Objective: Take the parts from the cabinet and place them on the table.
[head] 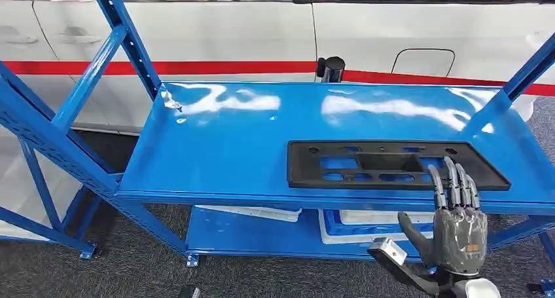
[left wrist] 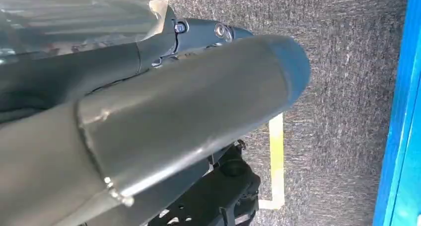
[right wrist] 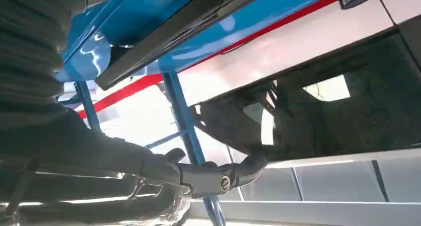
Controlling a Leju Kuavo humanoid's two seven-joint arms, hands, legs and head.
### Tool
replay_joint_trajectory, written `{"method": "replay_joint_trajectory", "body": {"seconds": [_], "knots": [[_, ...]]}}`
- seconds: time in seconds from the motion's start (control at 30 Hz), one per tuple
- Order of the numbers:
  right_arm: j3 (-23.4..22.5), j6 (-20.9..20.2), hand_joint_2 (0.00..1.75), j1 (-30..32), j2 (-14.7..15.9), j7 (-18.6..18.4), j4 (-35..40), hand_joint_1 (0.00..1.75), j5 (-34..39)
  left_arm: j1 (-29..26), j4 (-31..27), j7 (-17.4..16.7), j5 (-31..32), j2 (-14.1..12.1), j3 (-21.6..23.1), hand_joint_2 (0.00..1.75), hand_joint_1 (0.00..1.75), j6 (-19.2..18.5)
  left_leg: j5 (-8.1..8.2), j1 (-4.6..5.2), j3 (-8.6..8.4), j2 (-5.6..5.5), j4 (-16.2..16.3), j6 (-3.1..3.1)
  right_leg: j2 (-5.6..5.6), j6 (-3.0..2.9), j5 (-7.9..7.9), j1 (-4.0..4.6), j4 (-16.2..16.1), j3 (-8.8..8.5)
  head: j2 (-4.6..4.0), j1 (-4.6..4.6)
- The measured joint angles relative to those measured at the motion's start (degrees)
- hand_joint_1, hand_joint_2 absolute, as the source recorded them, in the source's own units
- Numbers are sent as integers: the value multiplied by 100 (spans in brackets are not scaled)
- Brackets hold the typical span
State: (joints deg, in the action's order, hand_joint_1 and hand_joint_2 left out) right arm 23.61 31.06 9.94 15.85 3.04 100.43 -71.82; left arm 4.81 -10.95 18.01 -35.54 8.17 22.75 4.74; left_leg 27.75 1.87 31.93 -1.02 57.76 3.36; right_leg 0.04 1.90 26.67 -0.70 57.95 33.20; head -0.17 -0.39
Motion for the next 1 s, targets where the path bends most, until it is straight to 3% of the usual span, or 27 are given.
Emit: {"method": "replay_joint_trajectory", "body": {"seconds": [0.3, 1.0], "knots": [[70, -277, 175, -394, -245, 35, -426, 0, -70, 10, 0, 70, 66, 24, 13, 0, 0, -107, -1, 0, -1, -4, 1, 1, 0, 0, -1, 0, 0, -2, 2, -2], [37, -382, 175, -639, -559, 33, -1042, 0, -94, 12, 0, 85, 85, 37, 28, 0, 0, -116, -1, 0, -2, -2, 0, 1, 0, 0, 0, 0, 0, -2, 2, 0]]}}
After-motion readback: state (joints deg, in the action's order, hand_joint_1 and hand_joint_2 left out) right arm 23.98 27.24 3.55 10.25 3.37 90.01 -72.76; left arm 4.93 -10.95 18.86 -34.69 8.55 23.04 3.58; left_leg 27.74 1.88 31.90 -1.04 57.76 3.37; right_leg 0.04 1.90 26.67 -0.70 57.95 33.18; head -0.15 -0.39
